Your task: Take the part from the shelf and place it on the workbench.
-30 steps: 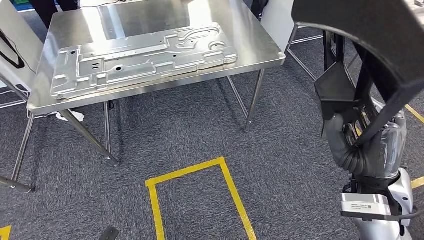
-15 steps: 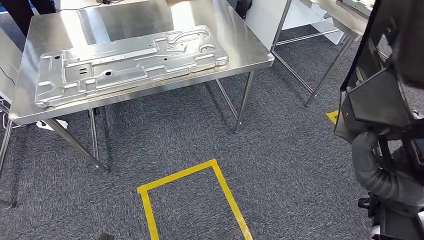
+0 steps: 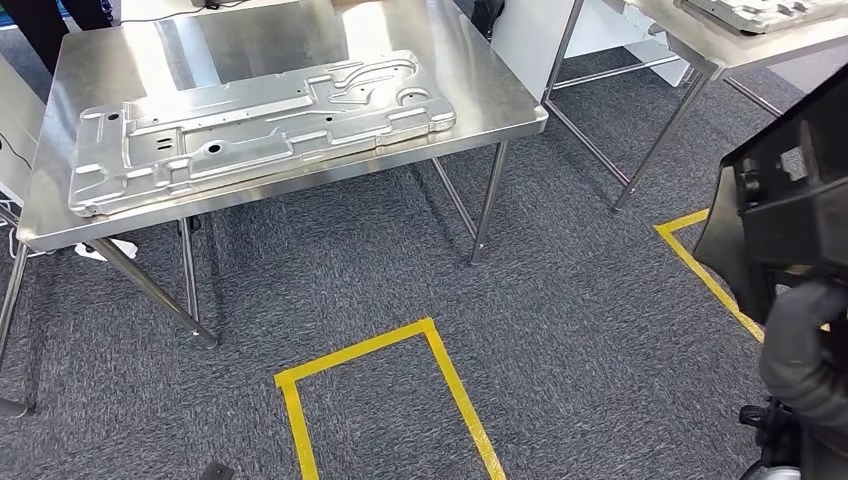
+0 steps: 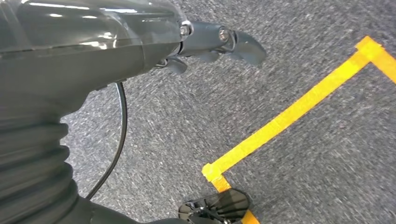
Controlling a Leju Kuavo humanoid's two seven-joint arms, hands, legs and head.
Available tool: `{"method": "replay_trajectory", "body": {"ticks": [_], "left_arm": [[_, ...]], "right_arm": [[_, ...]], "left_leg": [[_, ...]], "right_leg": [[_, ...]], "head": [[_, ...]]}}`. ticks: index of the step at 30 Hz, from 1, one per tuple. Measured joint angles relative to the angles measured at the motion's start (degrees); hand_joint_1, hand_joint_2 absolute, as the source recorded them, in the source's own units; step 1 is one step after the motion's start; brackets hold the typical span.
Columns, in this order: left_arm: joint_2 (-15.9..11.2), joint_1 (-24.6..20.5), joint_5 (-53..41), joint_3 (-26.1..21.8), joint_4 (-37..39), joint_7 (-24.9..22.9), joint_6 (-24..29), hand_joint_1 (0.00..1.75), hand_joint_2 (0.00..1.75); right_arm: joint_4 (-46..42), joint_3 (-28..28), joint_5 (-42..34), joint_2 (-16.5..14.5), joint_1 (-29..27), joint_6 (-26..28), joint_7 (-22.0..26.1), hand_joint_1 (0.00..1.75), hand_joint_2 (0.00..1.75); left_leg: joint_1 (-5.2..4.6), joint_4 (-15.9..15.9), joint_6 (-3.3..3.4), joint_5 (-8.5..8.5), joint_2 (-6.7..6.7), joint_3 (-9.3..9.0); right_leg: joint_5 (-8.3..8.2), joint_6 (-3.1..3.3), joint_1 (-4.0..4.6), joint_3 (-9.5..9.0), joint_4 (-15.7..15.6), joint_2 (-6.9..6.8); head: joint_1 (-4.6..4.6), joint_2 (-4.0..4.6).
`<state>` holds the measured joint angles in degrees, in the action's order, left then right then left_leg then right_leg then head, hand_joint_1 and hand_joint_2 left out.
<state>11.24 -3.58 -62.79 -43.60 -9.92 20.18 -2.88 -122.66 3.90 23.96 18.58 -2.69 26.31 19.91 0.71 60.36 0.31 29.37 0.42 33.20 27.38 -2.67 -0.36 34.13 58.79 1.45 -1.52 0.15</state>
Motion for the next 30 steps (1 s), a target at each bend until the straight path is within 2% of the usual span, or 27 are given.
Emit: {"method": "replay_trajectory", "body": {"ticks": [2, 4, 5, 6, 7, 9, 10, 11, 12, 13, 14, 16, 17, 18, 20, 21, 22, 23, 25, 26, 27, 30], "left_arm": [[0.05, 0.05, -0.07, 0.00, 0.00, -0.04, 0.02, 0.00, 1.75], [0.00, 0.11, -0.12, -0.03, 0.00, -0.10, 0.05, 0.00, 1.75], [-0.04, 0.13, -0.15, -0.05, 0.00, -0.13, 0.05, 0.00, 1.75], [-0.07, 0.15, -0.21, -0.07, 0.00, -0.13, 0.06, 0.00, 1.75], [-0.08, 0.15, -0.28, -0.08, 0.00, -0.09, 0.06, 0.00, 1.75], [-0.11, 0.14, -0.55, -0.09, -0.01, -0.02, 0.08, 0.00, 1.75], [-0.24, 0.10, -0.74, -0.08, -0.05, -0.04, 0.15, 0.00, 1.75], [-0.30, 0.03, -0.96, -0.07, -0.10, -0.09, 0.28, 0.00, 1.75], [-0.35, -0.05, -1.18, -0.04, -0.14, -0.19, 0.42, 0.00, 1.75], [-0.35, -0.14, -1.36, 0.00, -0.16, -0.28, 0.55, 0.00, 1.75], [-0.24, -0.24, -1.47, 0.03, -0.16, -0.35, 0.65, 0.00, 1.75], [-0.11, -0.52, -1.62, 0.08, -0.16, -0.53, 0.79, 0.00, 1.75], [-0.05, -0.65, -1.72, 0.10, -0.17, -0.62, 0.86, 0.00, 1.75], [-0.02, -0.73, -1.83, 0.12, -0.17, -0.75, 0.94, 0.00, 1.75], [0.02, -0.69, -2.01, 0.15, -0.16, -0.99, 1.11, 0.00, 1.75], [0.02, -0.62, -2.03, 0.14, -0.16, -1.09, 1.20, 0.00, 1.75], [0.02, -0.57, -2.04, 0.14, -0.16, -1.13, 1.27, 0.00, 1.75], [0.02, -0.55, -2.04, 0.13, -0.16, -1.16, 1.31, 0.00, 1.75], [0.01, -0.52, -2.03, 0.14, -0.15, -1.15, 1.38, 0.00, 1.75], [0.01, -0.52, -2.02, 0.14, -0.14, -1.13, 1.42, 0.00, 1.75], [0.00, -0.49, -2.00, 0.15, -0.13, -1.11, 1.45, 0.00, 1.75], [0.00, -0.39, -1.92, 0.12, -0.11, -1.04, 1.51, 0.00, 1.75]], "right_arm": [[-0.39, 0.27, -0.04, -0.15, 0.02, 0.13, 0.17, 1.75, 1.75], [-0.44, 0.29, 0.09, -0.32, -0.09, 0.15, 0.28, 1.75, 1.75], [-0.44, 0.28, 0.17, -0.40, -0.19, 0.15, 0.30, 1.75, 1.75], [-0.43, 0.27, 0.21, -0.52, -0.28, 0.16, 0.29, 1.75, 1.75], [-0.43, 0.26, 0.23, -0.64, -0.32, 0.18, 0.28, 1.75, 1.75], [-0.40, 0.23, 0.21, -0.85, -0.33, 0.20, 0.17, 1.75, 1.75], [-0.27, 0.22, 0.04, -0.93, -0.32, 0.16, 0.10, 1.75, 1.75], [-0.11, 0.26, -0.26, -0.95, -0.34, 0.11, 0.02, 1.75, 1.75], [0.09, 0.29, -0.72, -0.98, -0.38, -0.01, -0.05, 1.75, 1.75], [0.32, 0.34, -1.25, -1.01, -0.43, -0.16, -0.10, 1.75, 1.75], [0.45, 0.42, -1.74, -1.01, -0.50, -0.31, -0.09, 1.75, 1.75], [0.67, 0.72, -2.55, -1.00, -0.56, -0.58, 0.10, 1.75, 1.75], [0.78, 0.95, -2.92, -0.97, -0.54, -0.76, 0.28, 1.75, 1.75], [0.97, 1.18, -3.33, -0.95, -0.54, -1.01, 0.45, 1.75, 1.75], [1.63, 1.49, -3.98, -1.00, -0.54, -1.54, 0.78, 1.75, 1.75], [2.06, 1.59, -4.17, -1.05, -0.51, -1.78, 0.94, 1.75, 1.75], [2.47, 1.65, -4.26, -1.10, -0.42, -1.97, 1.08, 1.75, 1.75], [2.83, 1.70, -4.29, -1.16, -0.28, -2.14, 1.20, 1.75, 1.75], [3.38, 1.72, -4.31, -1.26, 0.13, -2.38, 1.34, 1.75, 1.75], [3.62, 1.70, -4.31, -1.32, 0.40, -2.44, 1.40, 1.75, 1.75], [3.84, 1.68, -4.29, -1.37, 0.65, -2.49, 1.45, 1.75, 1.75], [4.39, 1.64, -4.22, -1.48, 1.09, -2.55, 1.51, 1.75, 1.75]], "left_leg": [[0.53, -1.22, 0.30, -0.51, -0.34, -0.79], [0.83, -1.53, 0.32, -0.59, -0.71, -1.09], [0.98, -1.52, 0.22, -0.54, -0.84, -1.11], [1.17, -1.50, 0.02, -0.46, -0.94, -1.16], [1.47, -1.46, -0.33, -0.32, -0.99, -1.28], [2.18, -1.15, -1.50, 0.23, -1.00, -1.68], [2.33, -0.88, -2.22, 0.58, -0.96, -1.79], [2.32, -0.72, -2.85, 0.85, -0.91, -1.87], [2.17, -0.76, -3.33, 1.00, -0.85, -1.96], [2.09, -1.04, -3.67, 0.98, -0.80, -2.12], [2.18, -1.45, -3.90, 0.90, -0.79, -2.38], [2.43, -0.88, -4.08, 1.48, -0.81, -2.44], [2.39, 1.16, -3.97, 2.57, -0.81, -1.63], [2.15, 4.59, -3.77, 4.18, -0.79, -0.07], [1.45, 13.09, -3.40, 7.28, -0.72, 4.32], [1.11, 15.77, -3.19, 7.61, -0.69, 5.99], [0.84, 16.31, -2.92, 6.85, -0.66, 6.73], [0.59, 14.48, -2.58, 4.98, -0.64, 6.40], [0.26, 7.24, -1.86, 0.48, -0.47, 3.95], [0.15, 4.08, -1.61, -0.83, -0.30, 2.90], [0.04, 2.24, -1.45, -1.35, -0.14, 2.36], [-0.11, 1.31, -0.88, -0.96, 0.10, 2.32]], "right_leg": [[1.60, -0.12, 0.08, 1.11, 2.48, -0.27], [4.71, -0.31, -0.34, 4.45, 8.98, -0.47], [5.78, -0.50, -0.64, 6.24, 12.24, -0.51], [5.88, -0.77, -1.03, 7.30, 14.01, -0.59], [4.89, -1.16, -1.46, 7.24, 13.65, -0.71], [1.25, -2.35, -2.45, 3.99, 7.25, -1.20], [0.11, -2.82, -2.71, 2.27, 3.93, -1.30], [-0.35, -2.83, -2.85, 1.15, 1.73, -1.28], [-0.10, -2.58, -2.85, 0.76, 0.92, -1.19], [0.14, -1.89, -2.69, 0.86, 1.03, -0.96], [0.24, -1.19, -2.66, 0.87, 1.13, -0.87], [0.45, -0.18, -2.59, 0.57, 1.10, -0.81], [0.59, 0.26, -2.49, 0.30, 1.06, -0.81], [0.77, 0.66, -2.36, 0.04, 1.03, -0.83], [1.19, 1.29, -1.88, -0.40, 1.03, -0.83], [1.40, 1.55, -1.64, -0.65, 1.04, -0.79], [1.62, 1.72, -1.43, -0.96, 1.04, -0.71], [1.88, 1.81, -1.28, -1.35, 1.05, -0.61], [2.50, 1.68, -1.10, -2.12, 1.08, -0.44], [2.79, 1.48, -0.96, -2.24, 1.18, -0.35], [2.96, 1.24, -0.88, -2.23, 1.20, -0.28], [3.10, 0.57, -0.88, -2.12, 0.87, -0.21]], "head": [[-0.16, 0.00], [-0.54, 0.00], [-0.66, 0.00], [-0.77, 0.00], [-0.82, 0.00], [-0.98, 0.00], [-1.35, 0.00], [-1.66, 0.00], [-1.71, 0.00], [-1.52, 0.00], [-1.02, 0.00], [-0.07, 0.00], [0.23, 0.00], [0.52, 0.00], [0.87, 0.00], [0.98, 0.00], [1.02, 0.00], [1.03, 0.00], [1.04, 0.00], [1.08, 0.00], [1.07, 0.00], [1.05, 0.00]]}}
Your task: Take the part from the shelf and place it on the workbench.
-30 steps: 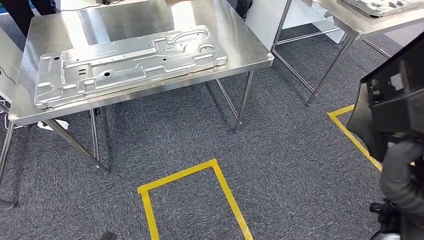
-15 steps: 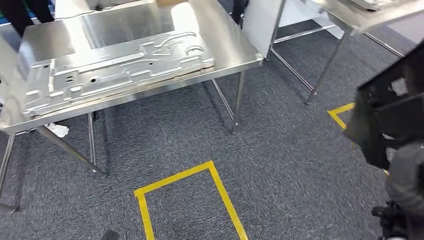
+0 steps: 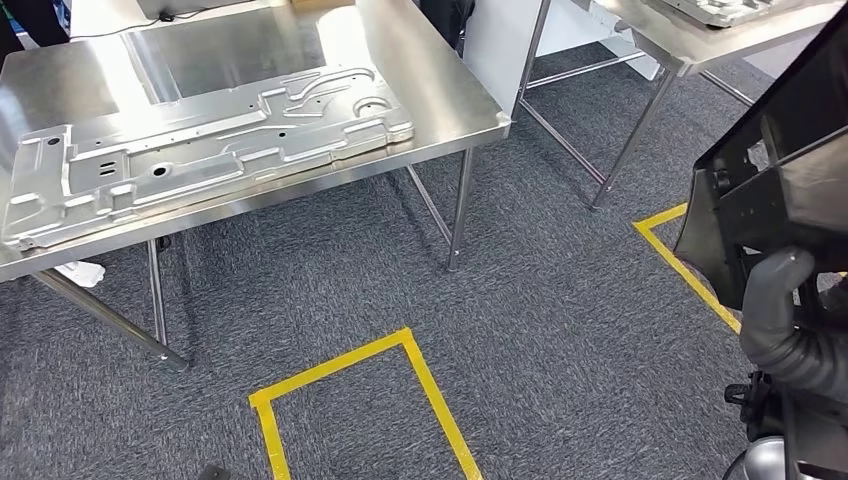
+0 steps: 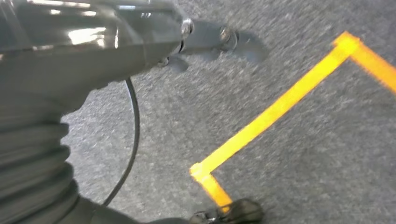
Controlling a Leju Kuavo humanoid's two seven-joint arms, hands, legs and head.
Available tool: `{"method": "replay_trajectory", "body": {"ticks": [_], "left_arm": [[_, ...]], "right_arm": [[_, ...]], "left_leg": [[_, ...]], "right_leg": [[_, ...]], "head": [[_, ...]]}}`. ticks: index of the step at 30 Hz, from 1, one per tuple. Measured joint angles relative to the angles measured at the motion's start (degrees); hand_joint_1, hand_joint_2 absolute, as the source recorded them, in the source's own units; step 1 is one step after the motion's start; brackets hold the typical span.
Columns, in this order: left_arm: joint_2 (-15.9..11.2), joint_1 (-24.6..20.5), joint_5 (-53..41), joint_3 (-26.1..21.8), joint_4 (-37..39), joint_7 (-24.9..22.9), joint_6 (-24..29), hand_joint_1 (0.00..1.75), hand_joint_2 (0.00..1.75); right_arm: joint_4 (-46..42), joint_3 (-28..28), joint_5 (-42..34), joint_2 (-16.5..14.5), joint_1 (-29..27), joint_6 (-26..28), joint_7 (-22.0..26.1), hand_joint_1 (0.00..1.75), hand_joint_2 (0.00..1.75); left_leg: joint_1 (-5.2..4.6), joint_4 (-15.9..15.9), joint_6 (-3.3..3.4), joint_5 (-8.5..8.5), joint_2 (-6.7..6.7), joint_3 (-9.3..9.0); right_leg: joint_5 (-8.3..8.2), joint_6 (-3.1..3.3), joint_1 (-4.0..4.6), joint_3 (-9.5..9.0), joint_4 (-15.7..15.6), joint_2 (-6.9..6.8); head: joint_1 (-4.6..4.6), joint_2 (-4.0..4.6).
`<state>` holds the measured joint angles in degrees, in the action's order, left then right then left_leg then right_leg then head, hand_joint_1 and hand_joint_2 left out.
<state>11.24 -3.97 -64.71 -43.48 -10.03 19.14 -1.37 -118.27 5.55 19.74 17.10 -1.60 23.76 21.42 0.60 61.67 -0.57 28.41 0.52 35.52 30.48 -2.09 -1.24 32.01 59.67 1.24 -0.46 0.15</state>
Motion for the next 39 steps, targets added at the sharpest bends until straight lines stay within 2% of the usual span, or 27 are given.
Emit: {"method": "replay_trajectory", "body": {"ticks": [2, 3, 5, 6, 7, 8, 10, 11, 12, 14, 16, 17, 19, 21, 22, 23, 24, 25, 26, 27, 29, 32, 34, 36, 37, 38, 39], "left_arm": [[0.00, -0.01, 0.02, -0.03, -0.01, 0.07, 0.06, 0.00, 1.75], [0.00, -0.03, 0.02, -0.04, -0.01, 0.09, 0.10, 0.00, 1.75], [0.01, -0.04, 0.02, -0.05, -0.01, 0.10, 0.17, 0.00, 1.75], [0.01, -0.04, 0.02, -0.05, 0.00, 0.12, 0.16, 0.00, 1.75], [0.02, -0.04, 0.02, -0.05, 0.00, 0.15, 0.16, 0.00, 1.75], [0.02, -0.04, 0.02, -0.05, 0.00, 0.18, 0.16, 0.00, 1.75], [0.04, -0.05, 0.02, -0.05, 0.00, 0.24, 0.16, 0.00, 1.75], [0.07, -0.08, 0.02, -0.05, 0.00, 0.26, 0.16, 0.00, 1.75], [0.09, -0.10, 0.02, -0.05, 0.00, 0.27, 0.16, 0.00, 1.75], [0.13, -0.14, 0.01, -0.05, 0.00, 0.27, 0.15, 0.00, 1.75], [0.17, -0.17, 0.00, -0.04, 0.00, 0.29, 0.14, 0.00, 1.75], [0.20, -0.20, 0.00, -0.03, 0.00, 0.31, 0.14, 0.00, 1.75], [0.21, -0.18, -0.01, -0.02, 0.00, 0.29, 0.15, 0.00, 1.75], [0.21, -0.03, -0.06, -0.01, 0.01, 0.23, 0.16, 0.00, 1.75], [0.21, 0.04, -0.08, -0.01, 0.01, 0.23, 0.16, 0.00, 1.75], [0.21, 0.07, -0.09, -0.01, 0.01, 0.23, 0.16, 0.00, 1.75], [0.21, 0.07, -0.09, -0.01, 0.01, 0.24, 0.17, 0.00, 1.75], [0.20, 0.06, -0.09, -0.01, 0.01, 0.24, 0.19, 0.00, 1.75], [0.21, 0.07, -0.09, -0.01, 0.03, 0.25, 0.20, 0.00, 1.75], [0.22, 0.04, -0.09, 0.00, 0.07, 0.27, 0.21, 0.00, 1.75], [0.26, 0.03, -0.10, 0.01, 0.14, 0.29, 0.24, 0.00, 1.75], [0.26, 0.04, -0.11, -0.03, 0.15, 0.33, 0.28, 0.00, 1.75], [0.25, -0.02, -0.11, -0.06, 0.13, 0.38, 0.31, 0.00, 1.75], [0.23, 0.00, -0.11, -0.07, 0.12, 0.38, 0.31, 0.00, 1.75], [0.23, 0.03, -0.11, -0.06, 0.13, 0.35, 0.29, 0.00, 1.75], [0.23, 0.05, -0.11, -0.05, 0.13, 0.31, 0.27, 0.00, 1.75], [0.23, 0.07, -0.11, -0.06, 0.13, 0.28, 0.27, 0.00, 1.75]], "right_arm": [[0.26, 0.02, 0.05, -0.01, 0.24, 0.00, 0.00, 1.75, 1.75], [0.36, 0.03, 0.07, -0.01, 0.35, -0.01, 0.00, 1.75, 1.75], [0.58, 0.02, 0.09, -0.04, 0.46, -0.04, -0.01, 1.75, 1.75], [0.71, 0.00, 0.09, -0.07, 0.45, -0.10, -0.02, 1.75, 1.75], [0.83, -0.02, 0.09, -0.10, 0.43, -0.16, -0.05, 1.75, 1.75], [0.90, -0.02, 0.11, -0.11, 0.44, -0.22, -0.08, 1.75, 1.75], [0.96, -0.01, 0.21, -0.12, 0.53, -0.34, -0.11, 1.75, 1.75], [0.97, -0.02, 0.27, -0.14, 0.58, -0.39, -0.10, 1.75, 1.75], [0.98, -0.04, 0.33, -0.15, 0.64, -0.46, -0.10, 1.75, 1.75], [0.99, -0.10, 0.39, -0.18, 0.66, -0.58, -0.10, 1.75, 1.75], [0.98, -0.17, 0.43, -0.19, 0.63, -0.63, -0.13, 1.75, 1.75], [0.97, -0.20, 0.43, -0.20, 0.64, -0.63, -0.13, 1.75, 1.75], [0.96, -0.29, 0.50, -0.25, 0.62, -0.63, -0.10, 1.75, 1.75], [0.97, -0.44, 0.62, -0.33, 0.56, -0.67, -0.10, 1.75, 1.75], [0.98, -0.50, 0.68, -0.38, 0.53, -0.71, -0.11, 1.75, 1.75], [0.98, -0.55, 0.73, -0.40, 0.51, -0.74, -0.11, 1.75, 1.75], [0.98, -0.58, 0.78, -0.44, 0.49, -0.78, -0.11, 1.75, 1.75], [0.98, -0.61, 0.83, -0.47, 0.48, -0.79, -0.10, 1.75, 1.75], [0.98, -0.64, 0.87, -0.51, 0.48, -0.78, -0.08, 1.75, 1.75], [0.98, -0.66, 0.93, -0.54, 0.50, -0.77, -0.05, 1.75, 1.75], [0.98, -0.77, 1.22, -0.58, 0.51, -0.73, -0.05, 1.75, 1.75], [0.98, -0.87, 2.03, -0.57, 0.40, -0.61, -0.32, 1.75, 1.75], [0.98, -0.88, 2.35, -0.51, 0.44, -0.57, -0.52, 1.75, 1.75], [1.00, -0.99, 2.51, -0.45, 0.40, -0.57, -0.76, 1.75, 1.75], [1.04, -1.07, 2.59, -0.45, 0.33, -0.57, -0.87, 1.75, 1.75], [1.09, -1.16, 2.65, -0.45, 0.27, -0.57, -0.96, 1.75, 1.75], [1.13, -1.25, 2.72, -0.45, 0.24, -0.57, -0.99, 1.75, 1.75]], "left_leg": [[0.26, -0.27, 0.60, 0.13, -0.04, -0.36], [0.35, -0.34, 0.89, 0.27, -0.12, -0.59], [0.32, -0.35, 1.32, 0.66, -0.26, -0.98], [0.30, -0.34, 1.42, 0.88, -0.30, -1.21], [0.28, -0.34, 1.46, 1.14, -0.30, -1.51], [0.28, -0.35, 1.44, 1.45, -0.26, -1.92], [0.29, -0.39, 1.25, 2.16, -0.18, -2.87], [0.20, -0.39, 1.02, 2.49, -0.13, -3.20], [0.13, -0.44, 0.77, 2.73, -0.11, -3.37], [0.00, -0.72, 0.26, 3.00, -0.13, -3.53], [-0.02, -0.94, -0.22, 3.35, -0.21, -3.97], [-0.04, -0.02, -0.41, 3.91, -0.22, -3.80], [-0.02, 5.38, -0.57, 6.25, -0.19, -1.44], [-0.05, 13.11, -0.62, 8.65, -0.17, 2.91], [-0.01, 15.31, -0.67, 8.64, -0.16, 4.53], [0.09, 15.28, -0.70, 7.42, -0.17, 5.18], [0.23, 12.88, -0.74, 5.07, -0.18, 4.73], [0.41, 8.94, -0.79, 2.27, -0.18, 3.56], [0.50, 5.47, -0.93, 0.28, -0.12, 2.35], [0.54, 2.80, -0.95, -0.82, -0.06, 1.39], [0.37, 1.35, -0.74, -0.52, 0.05, 0.91], [0.40, 0.81, 0.30, 0.09, 0.15, 0.31], [0.52, 0.53, 0.97, 0.56, 0.22, -0.62], [0.43, 0.45, 1.36, 1.16, 0.36, -1.28], [0.37, 0.45, 1.41, 1.47, 0.50, -1.58], [0.32, 0.44, 1.43, 1.82, 0.70, -1.98], [0.29, 0.43, 1.42, 2.18, 0.92, -2.47]], "right_leg": [[1.03, -0.32, 0.01, 0.84, 1.82, -0.31], [2.15, -0.42, 0.02, 2.23, 4.40, -0.47], [4.58, -0.50, 0.04, 6.65, 11.78, -0.56], [4.88, -0.50, 0.04, 8.64, 14.56, -0.57], [4.12, -0.49, 0.04, 9.80, 15.53, -0.57], [2.25, -0.43, 0.04, 9.87, 14.31, -0.57], [-2.48, -0.19, 0.12, 7.44, 7.51, -0.68], [-3.85, -0.02, 0.32, 6.04, 4.19, -0.76], [-4.36, 0.12, 0.51, 5.09, 2.06, -0.84], [-3.83, 0.39, 0.88, 4.54, 0.83, -0.84], [-3.55, 0.71, 0.66, 4.19, 0.54, -0.75], [-3.37, 0.99, 0.48, 3.77, 0.33, -0.74], [-2.87, 1.55, 0.22, 2.73, 0.06, -0.79], [-2.13, 1.85, 0.24, 1.83, 0.05, -0.81], [-1.73, 1.84, 0.22, 1.32, 0.06, -0.77], [-1.29, 1.75, 0.17, 0.72, 0.06, -0.71], [-0.81, 1.61, 0.10, 0.01, 0.07, -0.64], [-0.24, 1.38, 0.01, -0.76, 0.08, -0.58], [0.27, 1.09, 0.01, -1.22, 0.09, -0.53], [0.67, 0.76, 0.06, -1.42, 0.19, -0.45], [0.97, 0.24, 0.17, -1.41, 0.18, -0.31], [0.99, -0.24, 0.09, -1.59, 0.88, -0.37], [2.12, -0.47, 0.06, 0.81, 5.24, -0.55], [4.40, -0.58, 0.07, 5.84, 12.52, -0.64], [4.92, -0.56, 0.08, 8.16, 15.11, -0.64], [4.41, -0.50, 0.12, 9.68, 16.00, -0.64], [2.63, -0.34, 0.20, 10.02, 14.68, -0.64]], "head": [[-0.21, 0.00], [-0.40, 0.00], [-0.75, 0.00], [-0.84, 0.00], [-0.93, 0.00], [-1.05, 0.00], [-1.39, 0.00], [-1.53, 0.00], [-1.63, 0.00], [-1.59, 0.00], [-1.42, 0.00], [-1.27, 0.00], [-0.86, 0.00], [-0.56, 0.00], [-0.50, 0.00], [-0.43, 0.00], [-0.38, 0.00], [-0.32, 0.00], [-0.21, 0.01], [-0.08, 0.01], [-0.04, 0.01], [-0.26, 0.00], [-0.59, 0.00], [-1.03, 0.00], [-1.18, 0.00], [-1.30, 0.00], [-1.43, 0.00]]}}
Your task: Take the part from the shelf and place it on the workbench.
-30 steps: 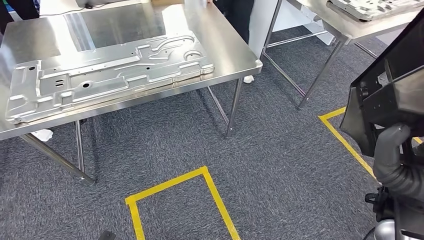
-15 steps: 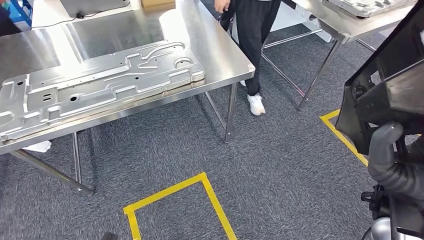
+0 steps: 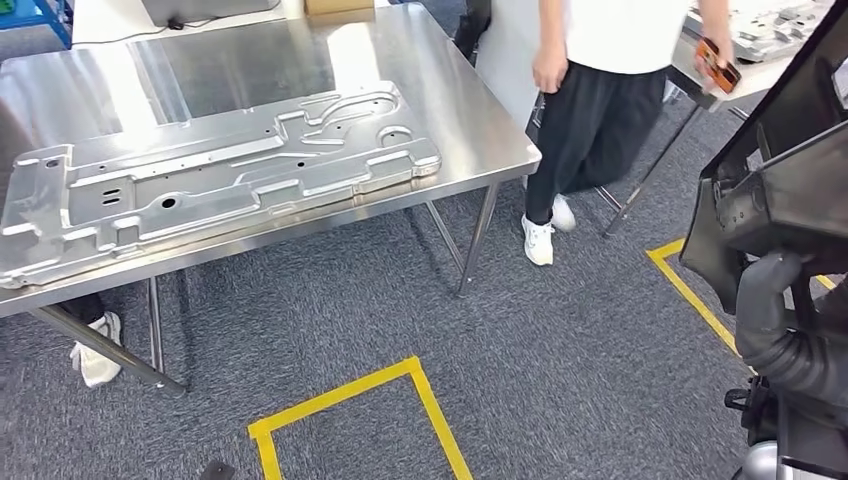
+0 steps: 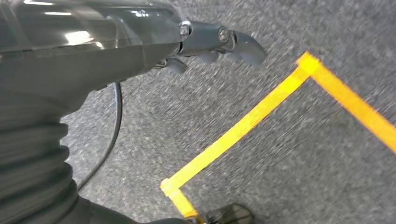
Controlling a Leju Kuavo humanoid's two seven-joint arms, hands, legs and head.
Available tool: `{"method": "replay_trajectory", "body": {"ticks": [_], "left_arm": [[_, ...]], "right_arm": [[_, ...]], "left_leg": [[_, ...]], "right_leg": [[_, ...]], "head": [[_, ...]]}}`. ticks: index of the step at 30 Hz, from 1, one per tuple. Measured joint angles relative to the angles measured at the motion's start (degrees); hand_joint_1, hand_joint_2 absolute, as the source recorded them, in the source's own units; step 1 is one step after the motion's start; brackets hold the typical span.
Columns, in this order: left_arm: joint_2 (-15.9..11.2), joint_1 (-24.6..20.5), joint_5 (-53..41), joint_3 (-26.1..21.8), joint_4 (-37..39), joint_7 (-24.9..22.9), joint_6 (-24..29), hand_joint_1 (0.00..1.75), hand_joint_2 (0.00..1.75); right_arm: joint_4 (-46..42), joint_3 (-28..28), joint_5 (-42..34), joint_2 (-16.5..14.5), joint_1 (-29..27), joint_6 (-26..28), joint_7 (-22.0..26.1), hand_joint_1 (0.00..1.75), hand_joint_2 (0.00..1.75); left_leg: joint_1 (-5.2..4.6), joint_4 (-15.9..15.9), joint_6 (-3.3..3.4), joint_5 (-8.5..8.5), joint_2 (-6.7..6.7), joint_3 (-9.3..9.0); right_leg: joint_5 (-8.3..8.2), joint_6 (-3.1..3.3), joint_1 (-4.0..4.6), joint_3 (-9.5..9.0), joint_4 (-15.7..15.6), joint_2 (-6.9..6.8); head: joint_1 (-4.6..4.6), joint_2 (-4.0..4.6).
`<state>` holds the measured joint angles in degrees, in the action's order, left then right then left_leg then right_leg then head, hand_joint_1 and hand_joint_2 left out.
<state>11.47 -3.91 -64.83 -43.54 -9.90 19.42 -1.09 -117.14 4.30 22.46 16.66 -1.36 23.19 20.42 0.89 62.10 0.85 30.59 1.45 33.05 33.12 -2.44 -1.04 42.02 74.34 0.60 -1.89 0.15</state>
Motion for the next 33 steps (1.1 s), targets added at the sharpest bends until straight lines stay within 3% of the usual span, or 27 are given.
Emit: {"method": "replay_trajectory", "body": {"ticks": [2, 4, 6, 9, 11, 12, 14, 15, 16, 18, 19, 20, 23, 25, 28, 30, 31, 33], "left_arm": [[0.01, 0.00, 0.00, -0.02, 0.01, -0.03, 0.00, 0.00, 1.75], [0.08, 0.01, 0.00, -0.03, 0.04, -0.03, 0.00, 0.00, 1.75], [0.14, 0.05, 0.00, -0.04, 0.08, -0.03, 0.00, 0.00, 1.75], [0.16, -0.09, 0.00, -0.02, 0.08, 0.02, 0.01, 0.00, 1.75], [0.16, -0.22, 0.00, 0.02, 0.08, 0.07, 0.00, 0.00, 1.75], [0.16, -0.22, 0.00, 0.02, 0.08, 0.09, 0.00, 0.00, 1.75], [0.15, -0.09, 0.00, 0.01, 0.08, 0.09, -0.01, 0.00, 1.75], [0.15, -0.03, 0.00, 0.01, 0.09, 0.10, -0.02, 0.00, 1.75], [0.15, -0.02, 0.00, 0.01, 0.09, 0.11, -0.02, 0.00, 1.75], [0.16, 0.02, 0.00, 0.01, 0.13, 0.15, -0.02, 0.00, 1.75], [0.16, 0.03, 0.00, 0.02, 0.18, 0.15, -0.03, 0.00, 1.75], [0.17, 0.07, 0.00, 0.02, 0.22, 0.15, -0.05, 0.00, 1.75], [0.17, 0.05, 0.00, 0.01, 0.25, 0.16, -0.10, 0.00, 1.75], [0.17, -0.11, 0.00, -0.01, 0.19, 0.21, -0.08, 0.00, 1.75], [0.16, -0.17, 0.00, -0.04, 0.14, 0.23, -0.02, 0.00, 1.75], [0.17, -0.13, 0.00, -0.04, 0.15, 0.23, -0.04, 0.00, 1.75], [0.17, -0.12, 0.00, -0.04, 0.15, 0.23, -0.04, 0.00, 1.75], [0.17, -0.11, 0.00, -0.05, 0.15, 0.23, -0.04, 0.00, 1.75]], "right_arm": [[0.05, -0.09, 0.09, 0.01, 0.03, 0.02, -0.03, 1.75, 1.75], [0.07, -0.14, 0.16, 0.09, 0.07, 0.05, -0.05, 1.75, 1.75], [0.10, -0.16, 0.25, 0.24, 0.11, 0.13, -0.12, 1.75, 1.75], [0.11, -0.20, 0.28, 0.31, 0.27, 0.21, -0.15, 1.75, 1.75], [0.11, -0.23, 0.29, 0.28, 0.40, 0.25, -0.14, 1.75, 1.75], [0.11, -0.27, 0.29, 0.27, 0.42, 0.26, -0.15, 1.75, 1.75], [0.13, -0.36, 0.29, 0.23, 0.37, 0.26, -0.15, 1.75, 1.75], [0.13, -0.40, 0.29, 0.22, 0.36, 0.26, -0.16, 1.75, 1.75], [0.14, -0.45, 0.29, 0.21, 0.36, 0.26, -0.16, 1.75, 1.75], [0.16, -0.56, 0.33, 0.19, 0.39, 0.26, -0.16, 1.75, 1.75], [0.19, -0.63, 0.36, 0.17, 0.40, 0.26, -0.16, 1.75, 1.75], [0.21, -0.69, 0.41, 0.17, 0.41, 0.26, -0.16, 1.75, 1.75], [0.26, -0.81, 0.58, 0.18, 0.40, 0.29, -0.25, 1.75, 1.75], [0.27, -0.81, 0.62, 0.20, 0.51, 0.34, -0.31, 1.75, 1.75], [0.31, -0.87, 0.62, 0.28, 0.54, 0.37, -0.34, 1.75, 1.75], [0.39, -0.93, 0.62, 0.28, 0.44, 0.37, -0.41, 1.75, 1.75], [0.43, -0.95, 0.63, 0.28, 0.43, 0.37, -0.44, 1.75, 1.75], [0.48, -0.95, 0.64, 0.30, 0.44, 0.37, -0.48, 1.75, 1.75]], "left_leg": [[0.01, -0.10, -0.10, 0.78, 0.45, -1.13], [0.02, -0.47, -0.44, 1.37, 0.85, -1.84], [-0.05, -0.75, -0.99, 1.51, 1.07, -2.40], [-0.30, 1.31, -1.51, 2.05, 0.42, -2.56], [-0.35, 6.93, -1.68, 4.17, -0.38, 0.07], [-0.35, 10.62, -1.78, 5.75, -0.57, 2.31], [-0.24, 15.16, -2.01, 7.37, -0.75, 5.91], [-0.13, 15.04, -2.15, 6.68, -0.83, 6.71], [0.02, 12.72, -2.28, 4.66, -0.94, 6.46], [0.37, 5.50, -2.66, -0.74, -1.50, 4.96], [0.41, 2.85, -2.62, -2.20, -1.88, 4.46], [0.37, 1.35, -2.45, -2.98, -2.20, 4.31], [0.18, 0.77, -1.29, -2.60, -2.11, 4.03], [0.33, 0.42, -0.56, -2.14, -1.65, 3.07], [0.34, 0.07, 0.04, -1.11, -0.99, 1.62], [0.30, 0.01, 0.04, -0.13, -0.48, 0.42], [0.29, -0.02, 0.00, 0.44, -0.21, -0.37], [0.30, -0.17, -0.19, 1.61, 0.27, -2.04]], "right_leg": [[-5.33, 0.50, 0.36, -1.66, -6.65, 0.08], [-7.60, 1.02, 0.93, -3.34, -12.09, 0.19], [-7.30, 1.37, 1.29, -3.92, -13.86, 0.16], [-7.01, 2.11, 0.72, -5.80, -14.74, -0.11], [-6.29, 2.70, 0.51, -7.01, -14.97, -0.31], [-5.86, 2.85, 0.49, -7.47, -14.98, -0.37], [-4.90, 2.74, 0.39, -8.58, -14.97, -0.40], [-4.33, 2.57, 0.29, -9.33, -14.97, -0.41], [-3.74, 2.35, 0.16, -10.15, -14.96, -0.43], [-2.49, 1.72, -0.01, -11.70, -14.84, -0.49], [-1.98, 1.38, 0.00, -12.07, -14.73, -0.51], [-1.54, 1.00, 0.10, -12.28, -14.64, -0.53], [-0.89, 0.25, 0.25, -12.68, -14.51, -0.63], [-0.41, -0.02, 0.18, -11.20, -11.64, -0.64], [2.20, -0.21, 0.18, -4.11, -1.57, -0.62], [2.43, -0.17, 0.20, -0.62, 0.75, -0.62], [0.98, -0.08, 0.25, -0.22, -0.90, -0.62], [-4.66, 0.27, 0.45, -1.14, -7.70, -0.59]], "head": [[-0.30, 0.00], [-0.53, 0.00], [-0.61, 0.00], [-0.30, 0.00], [0.16, 0.00], [0.36, 0.00], [0.51, 0.00], [0.59, 0.00], [0.65, 0.00], [0.89, 0.00], [1.08, 0.00], [1.20, 0.00], [1.17, 0.00], [0.92, 0.00], [0.25, 0.00], [-0.02, 0.00], [-0.19, 0.00], [-0.60, 0.00]]}}
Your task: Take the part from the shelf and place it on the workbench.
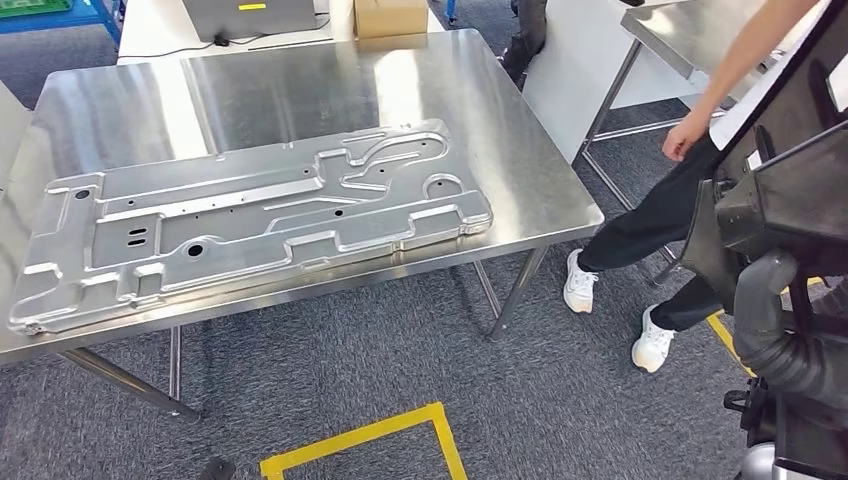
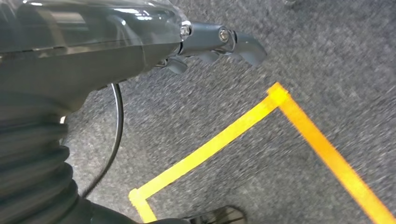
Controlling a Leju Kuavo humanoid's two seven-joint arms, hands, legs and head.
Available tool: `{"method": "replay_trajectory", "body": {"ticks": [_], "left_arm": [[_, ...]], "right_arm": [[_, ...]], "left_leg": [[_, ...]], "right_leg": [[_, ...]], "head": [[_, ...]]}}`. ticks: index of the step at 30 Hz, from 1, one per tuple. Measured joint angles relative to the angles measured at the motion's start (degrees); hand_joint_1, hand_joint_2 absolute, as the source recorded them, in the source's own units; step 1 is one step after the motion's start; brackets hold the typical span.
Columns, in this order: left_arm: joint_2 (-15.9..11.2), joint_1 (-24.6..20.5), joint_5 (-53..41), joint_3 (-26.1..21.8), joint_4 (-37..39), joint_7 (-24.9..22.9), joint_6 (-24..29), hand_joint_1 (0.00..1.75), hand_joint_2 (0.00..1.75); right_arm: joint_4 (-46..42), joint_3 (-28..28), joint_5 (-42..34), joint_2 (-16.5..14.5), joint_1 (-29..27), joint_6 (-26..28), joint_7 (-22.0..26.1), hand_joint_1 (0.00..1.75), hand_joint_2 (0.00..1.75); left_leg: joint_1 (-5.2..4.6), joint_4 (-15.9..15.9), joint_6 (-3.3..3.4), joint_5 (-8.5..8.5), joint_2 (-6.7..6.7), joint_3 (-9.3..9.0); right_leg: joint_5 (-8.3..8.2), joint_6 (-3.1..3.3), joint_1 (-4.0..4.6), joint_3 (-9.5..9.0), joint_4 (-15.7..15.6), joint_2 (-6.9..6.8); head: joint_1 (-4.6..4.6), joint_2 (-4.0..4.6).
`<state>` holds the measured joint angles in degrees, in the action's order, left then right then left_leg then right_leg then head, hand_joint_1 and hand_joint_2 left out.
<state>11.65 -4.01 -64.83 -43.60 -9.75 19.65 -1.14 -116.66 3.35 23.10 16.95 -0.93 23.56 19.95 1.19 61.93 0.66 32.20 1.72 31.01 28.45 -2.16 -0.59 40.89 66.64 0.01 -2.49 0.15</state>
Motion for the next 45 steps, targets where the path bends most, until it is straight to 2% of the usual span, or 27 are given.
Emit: {"method": "replay_trajectory", "body": {"ticks": [2, 3, 4, 6, 8, 10, 11, 12, 13, 16, 17, 18, 20, 22, 24, 27, 28, 29, 30, 32, 33, 34, 36, 39, 40, 45], "left_arm": [[0.02, 0.03, 0.00, -0.02, 0.01, -0.01, 0.00, 0.00, 1.75], [0.02, 0.05, -0.02, -0.03, 0.02, -0.01, -0.02, 0.00, 1.75], [0.03, 0.05, -0.03, -0.03, 0.02, -0.01, -0.03, 0.00, 1.75], [0.02, -0.03, -0.11, -0.02, 0.01, -0.02, -0.09, 0.00, 1.75], [0.02, -0.15, -0.15, 0.04, 0.00, -0.03, -0.14, 0.00, 1.75], [0.02, -0.09, -0.15, 0.08, 0.00, -0.05, -0.13, 0.00, 1.75], [0.01, -0.02, -0.15, 0.07, 0.00, -0.07, -0.11, 0.00, 1.75], [-0.01, 0.04, -0.15, 0.07, 0.00, -0.08, -0.09, 0.00, 1.75], [-0.02, 0.06, -0.15, 0.06, 0.00, -0.09, -0.07, 0.00, 1.75], [-0.02, 0.07, -0.15, 0.06, 0.01, -0.09, -0.07, 0.00, 1.75], [-0.02, 0.08, -0.15, 0.06, 0.02, -0.09, -0.08, 0.00, 1.75], [-0.01, 0.09, -0.16, 0.06, 0.03, -0.09, -0.10, 0.00, 1.75], [-0.01, 0.11, -0.19, 0.04, 0.04, -0.08, -0.16, 0.00, 1.75], [-0.01, 0.05, -0.22, 0.02, 0.02, -0.04, -0.18, 0.00, 1.75], [-0.02, -0.03, -0.24, 0.00, -0.01, -0.01, -0.16, 0.00, 1.75], [-0.03, -0.01, -0.28, -0.03, -0.01, 0.06, -0.24, 0.00, 1.75], [-0.02, 0.01, -0.28, -0.03, -0.01, 0.18, -0.33, 0.00, 1.75], [-0.03, 0.01, -0.23, -0.03, -0.02, 0.33, -0.42, 0.00, 1.75], [-0.03, 0.01, -0.16, -0.04, -0.02, 0.53, -0.51, 0.00, 1.75], [-0.02, 0.00, -0.05, -0.05, -0.02, 0.81, -0.61, 0.00, 1.75], [-0.01, -0.01, -0.04, -0.05, -0.01, 0.89, -0.61, 0.00, 1.75], [-0.01, 0.00, -0.04, -0.05, 0.01, 0.92, -0.61, 0.00, 1.75], [-0.01, 0.07, -0.05, -0.06, 0.02, 0.98, -0.63, 0.00, 1.75], [-0.06, 0.02, -0.07, -0.02, 0.02, 1.21, -0.62, 0.00, 1.75], [-0.07, 0.00, -0.08, -0.01, 0.02, 1.31, -0.57, 0.00, 1.75], [-0.11, 0.01, -0.11, -0.01, 0.01, 1.73, -0.16, 0.00, 1.75]], "right_arm": [[0.06, -0.03, 0.01, 0.00, 0.02, -0.01, -0.03, 1.75, 1.75], [0.09, -0.04, 0.02, 0.02, 0.04, -0.01, -0.05, 1.75, 1.75], [0.13, -0.07, 0.03, 0.04, 0.09, -0.01, -0.09, 1.75, 1.75], [0.14, -0.10, 0.09, 0.07, 0.18, -0.02, -0.14, 1.75, 1.75], [0.15, -0.17, 0.14, 0.05, 0.28, -0.02, -0.13, 1.75, 1.75], [0.18, -0.26, 0.15, 0.01, 0.29, -0.03, -0.14, 1.75, 1.75], [0.20, -0.32, 0.15, -0.02, 0.26, -0.04, -0.14, 1.75, 1.75], [0.22, -0.39, 0.16, -0.03, 0.23, -0.05, -0.15, 1.75, 1.75], [0.25, -0.45, 0.15, -0.03, 0.22, -0.06, -0.15, 1.75, 1.75], [0.32, -0.63, 0.14, -0.03, 0.24, -0.15, -0.14, 1.75, 1.75], [0.33, -0.67, 0.14, -0.04, 0.26, -0.18, -0.14, 1.75, 1.75], [0.34, -0.70, 0.14, -0.04, 0.28, -0.21, -0.13, 1.75, 1.75], [0.36, -0.74, 0.14, -0.01, 0.26, -0.31, -0.12, 1.75, 1.75], [0.36, -0.74, 0.14, 0.05, 0.27, -0.40, -0.12, 1.75, 1.75], [0.36, -0.72, 0.14, 0.08, 0.39, -0.41, -0.13, 1.75, 1.75], [0.40, -0.75, 0.14, 0.16, 0.44, -0.43, -0.11, 1.75, 1.75], [0.45, -0.76, 0.15, 0.16, 0.42, -0.44, -0.11, 1.75, 1.75], [0.50, -0.78, 0.15, 0.16, 0.40, -0.45, -0.10, 1.75, 1.75], [0.53, -0.78, 0.16, 0.17, 0.41, -0.46, -0.07, 1.75, 1.75], [0.56, -0.79, 0.16, 0.19, 0.44, -0.48, 0.04, 1.75, 1.75], [0.57, -0.82, 0.16, 0.19, 0.46, -0.49, 0.11, 1.75, 1.75], [0.58, -0.85, 0.20, 0.24, 0.48, -0.50, 0.17, 1.75, 1.75], [0.61, -0.92, 0.32, 0.33, 0.50, -0.53, 0.28, 1.75, 1.75], [0.62, -1.04, 0.61, 0.34, 0.52, -0.58, 0.40, 1.75, 1.75], [0.62, -1.09, 0.78, 0.34, 0.54, -0.61, 0.43, 1.75, 1.75], [0.62, -1.48, 1.94, 0.39, 0.53, -0.71, 0.15, 1.75, 1.75]], "left_leg": [[-0.06, -0.45, -0.44, 0.85, 0.34, -1.14], [-0.10, -0.70, -0.74, 1.01, 0.43, -1.58], [-0.15, -0.88, -1.10, 0.98, 0.48, -1.91], [-0.29, 0.17, -1.59, 0.74, 0.04, -2.05], [-0.43, 4.74, -1.78, 1.34, -0.65, 0.19], [-0.44, 11.06, -1.91, 3.72, -0.98, 4.44], [-0.40, 13.12, -1.99, 4.94, -1.01, 6.36], [-0.31, 13.64, -2.10, 5.34, -1.05, 7.57], [-0.17, 12.55, -2.22, 4.58, -1.10, 7.99], [0.51, 3.36, -2.75, -2.95, -1.37, 6.31], [0.64, 1.31, -2.71, -4.10, -1.43, 5.91], [0.64, 0.57, -2.55, -4.37, -1.49, 5.81], [0.40, 0.64, -1.75, -3.88, -1.50, 5.73], [0.36, 0.57, -1.00, -4.16, -1.42, 5.20], [0.45, 0.46, -0.33, -3.81, -1.33, 4.54], [0.28, 0.44, 0.21, -3.12, -1.24, 3.94], [0.21, 0.45, 0.23, -2.86, -1.16, 3.65], [0.16, 0.45, 0.21, -2.57, -1.05, 3.26], [0.14, 0.45, 0.15, -2.20, -0.90, 2.78], [0.16, 0.33, -0.09, -1.52, -0.65, 1.89], [0.18, 0.21, -0.29, -1.29, -0.56, 1.66], [0.20, -0.01, -0.58, -1.14, -0.52, 1.57], [0.06, -0.34, -1.16, -0.98, -0.52, 1.12], [-0.22, -1.37, -0.86, -0.66, -0.70, -0.17], [-0.21, -1.79, -0.70, -0.71, -0.77, -0.48], [-0.20, -2.76, -0.92, -0.77, -0.90, -1.09]], "right_leg": [[-3.79, 0.40, 0.45, -1.16, -5.02, 0.11], [-4.37, 0.58, 0.66, -1.50, -6.06, 0.17], [-3.99, 0.77, 0.79, -1.96, -6.26, 0.22], [-3.81, 1.23, 0.50, -3.31, -7.02, 0.20], [-3.30, 1.91, 0.13, -4.69, -7.50, 0.09], [-2.55, 2.41, 0.06, -5.56, -7.56, 0.01], [-2.13, 2.44, 0.01, -6.02, -7.56, 0.01], [-1.67, 2.33, -0.09, -6.58, -7.55, 0.02], [-1.17, 2.12, -0.22, -7.23, -7.53, 0.02], [0.51, 1.01, -0.62, -9.15, -7.21, 0.04], [0.94, 0.68, -0.64, -9.48, -7.03, 0.06], [1.25, 0.44, -0.58, -9.55, -6.90, 0.09], [1.53, -0.04, -0.56, -9.86, -6.77, 0.11], [1.75, -0.50, -0.69, -10.07, -6.37, 0.07], [2.83, -0.76, -0.76, -8.41, -3.15, 0.05], [6.36, -0.92, -0.73, -1.73, 6.76, 0.05], [6.69, -0.88, -0.71, -0.02, 8.39, 0.05], [5.92, -0.79, -0.67, 0.74, 8.11, 0.05], [3.91, -0.64, -0.61, 0.51, 5.80, 0.05], [-1.22, -0.20, -0.34, -1.39, -1.32, 0.06], [-2.45, 0.05, -0.09, -2.11, -4.10, 0.05], [-3.12, 0.28, 0.20, -2.57, -5.62, 0.06], [-3.00, 0.49, 0.45, -2.99, -6.51, 0.08], [-3.41, 0.00, 0.17, -3.99, -6.97, 0.20], [-3.27, 0.04, 0.22, -4.07, -6.98, 0.23], [-2.97, 0.51, 0.30, -4.21, -6.97, 0.32]], "head": [[-0.33, 0.00], [-0.40, 0.00], [-0.42, 0.00], [-0.18, 0.00], [0.32, 0.00], [0.78, 0.00], [0.93, 0.00], [1.05, 0.00], [1.14, 0.00], [1.46, 0.00], [1.62, 0.00], [1.75, 0.00], [1.77, 0.00], [1.61, 0.00], [1.30, 0.00], [0.40, 0.00], [0.21, 0.00], [0.05, 0.00], [-0.12, 0.00], [-0.48, 0.00], [-0.66, 0.00], [-0.82, 0.00], [-1.05, 0.00], [-0.54, 0.00], [-0.30, 0.00], [0.61, 0.00]]}}
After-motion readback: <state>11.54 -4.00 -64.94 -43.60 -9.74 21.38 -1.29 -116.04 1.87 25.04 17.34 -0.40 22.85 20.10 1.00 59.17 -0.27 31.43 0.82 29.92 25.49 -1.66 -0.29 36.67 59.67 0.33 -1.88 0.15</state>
